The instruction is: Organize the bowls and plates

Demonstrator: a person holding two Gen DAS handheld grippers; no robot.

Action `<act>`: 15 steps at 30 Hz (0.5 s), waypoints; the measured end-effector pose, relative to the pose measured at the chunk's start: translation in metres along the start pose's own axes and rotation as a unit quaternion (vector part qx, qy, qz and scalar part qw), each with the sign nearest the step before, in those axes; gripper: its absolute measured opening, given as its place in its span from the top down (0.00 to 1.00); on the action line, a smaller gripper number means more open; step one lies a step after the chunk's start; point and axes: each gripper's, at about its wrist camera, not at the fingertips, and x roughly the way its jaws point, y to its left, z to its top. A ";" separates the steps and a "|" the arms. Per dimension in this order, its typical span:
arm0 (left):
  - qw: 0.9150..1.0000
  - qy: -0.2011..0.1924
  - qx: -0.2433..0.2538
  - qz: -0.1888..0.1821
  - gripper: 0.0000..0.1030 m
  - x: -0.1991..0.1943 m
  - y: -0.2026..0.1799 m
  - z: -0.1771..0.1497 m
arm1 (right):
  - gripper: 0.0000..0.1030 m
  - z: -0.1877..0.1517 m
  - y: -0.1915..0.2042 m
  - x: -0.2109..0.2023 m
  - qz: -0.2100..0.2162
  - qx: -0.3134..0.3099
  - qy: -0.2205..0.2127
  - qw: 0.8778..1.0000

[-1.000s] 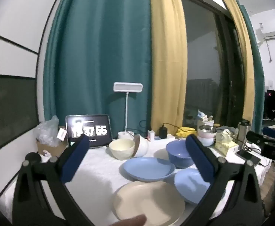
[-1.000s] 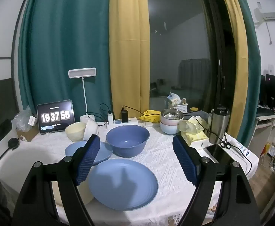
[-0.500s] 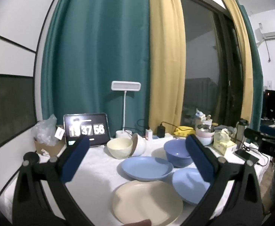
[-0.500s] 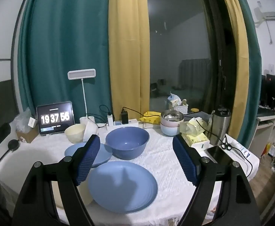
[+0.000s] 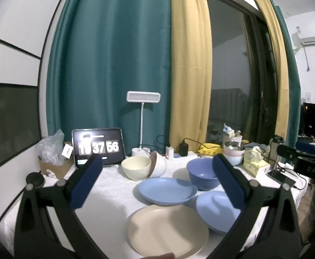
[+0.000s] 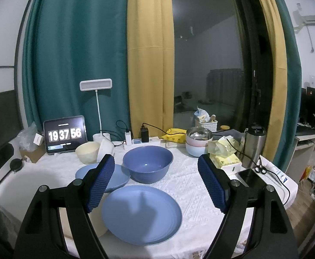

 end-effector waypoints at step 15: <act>1.000 0.002 -0.003 0.000 0.00 0.001 -0.001 -0.002 | 0.19 -0.008 0.000 0.001 0.005 -0.001 0.008 1.000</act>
